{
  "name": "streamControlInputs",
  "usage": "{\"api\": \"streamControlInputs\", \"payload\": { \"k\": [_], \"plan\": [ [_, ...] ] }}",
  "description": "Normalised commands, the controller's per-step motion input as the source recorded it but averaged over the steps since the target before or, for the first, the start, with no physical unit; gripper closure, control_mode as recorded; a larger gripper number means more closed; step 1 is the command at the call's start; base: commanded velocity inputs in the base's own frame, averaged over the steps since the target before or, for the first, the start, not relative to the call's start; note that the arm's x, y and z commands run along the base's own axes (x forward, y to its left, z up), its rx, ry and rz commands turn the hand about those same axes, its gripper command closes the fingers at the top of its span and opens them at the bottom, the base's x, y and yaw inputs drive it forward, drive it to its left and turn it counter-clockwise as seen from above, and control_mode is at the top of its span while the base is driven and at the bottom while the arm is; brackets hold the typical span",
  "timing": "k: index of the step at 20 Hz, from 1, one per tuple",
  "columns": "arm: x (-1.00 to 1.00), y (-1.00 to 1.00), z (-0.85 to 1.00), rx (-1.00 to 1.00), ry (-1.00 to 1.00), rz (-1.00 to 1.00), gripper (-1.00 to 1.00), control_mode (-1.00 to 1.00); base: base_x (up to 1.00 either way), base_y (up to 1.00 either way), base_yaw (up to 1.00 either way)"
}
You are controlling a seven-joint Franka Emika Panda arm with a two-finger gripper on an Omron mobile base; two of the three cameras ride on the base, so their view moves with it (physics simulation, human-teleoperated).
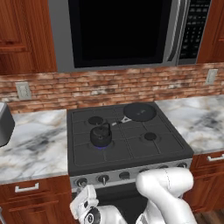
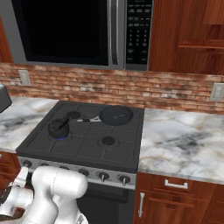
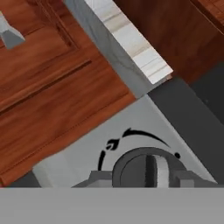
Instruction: Pick the kettle from the counter and place it on a stove burner. Then turn the burner on.
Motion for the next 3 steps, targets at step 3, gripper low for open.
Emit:
{"api": "streamControlInputs", "payload": {
  "k": [3],
  "plan": [
    [-0.15, 0.19, -0.79, -0.32, 0.12, 0.75, 1.00, -1.00, 0.00, 0.00, 0.00]
  ]
}}
